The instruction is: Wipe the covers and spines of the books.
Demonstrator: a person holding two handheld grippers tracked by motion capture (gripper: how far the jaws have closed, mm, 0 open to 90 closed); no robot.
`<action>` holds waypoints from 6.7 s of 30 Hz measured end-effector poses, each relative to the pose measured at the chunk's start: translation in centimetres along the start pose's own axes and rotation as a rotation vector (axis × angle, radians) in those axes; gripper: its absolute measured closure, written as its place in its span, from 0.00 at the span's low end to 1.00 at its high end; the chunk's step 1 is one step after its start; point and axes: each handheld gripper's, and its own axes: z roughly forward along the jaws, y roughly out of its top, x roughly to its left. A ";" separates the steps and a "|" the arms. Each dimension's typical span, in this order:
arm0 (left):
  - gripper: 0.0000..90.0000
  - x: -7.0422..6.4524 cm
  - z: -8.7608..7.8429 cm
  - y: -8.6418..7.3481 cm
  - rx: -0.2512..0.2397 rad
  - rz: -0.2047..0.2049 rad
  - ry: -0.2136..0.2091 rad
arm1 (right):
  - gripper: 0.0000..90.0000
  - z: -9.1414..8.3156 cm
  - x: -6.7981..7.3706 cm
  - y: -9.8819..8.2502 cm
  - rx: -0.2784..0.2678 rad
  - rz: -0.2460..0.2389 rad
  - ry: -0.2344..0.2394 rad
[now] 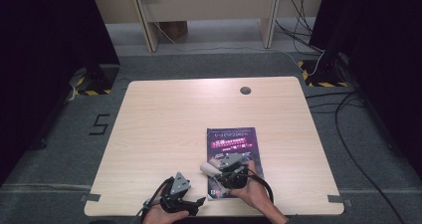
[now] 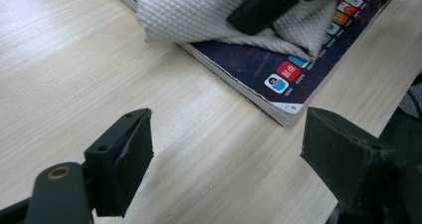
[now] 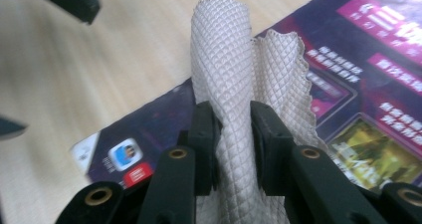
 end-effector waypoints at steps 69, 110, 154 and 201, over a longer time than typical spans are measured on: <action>0.19 0.4 -1.4 -0.8 -0.012 -0.026 0.011 | 0.81 -2.9 0.6 -3.2 0.019 0.001 0.025; 0.21 -1.7 3.5 2.1 -0.014 0.008 -0.028 | 0.82 -7.2 -3.3 -8.3 -0.014 0.134 -0.122; 0.26 -2.0 4.8 2.6 -0.003 0.059 -0.031 | 0.82 -2.4 -12.5 -1.8 0.027 0.204 -0.307; 0.32 -1.3 4.5 2.4 0.000 0.080 -0.049 | 0.81 -0.6 -15.0 -0.1 -0.024 0.276 -0.299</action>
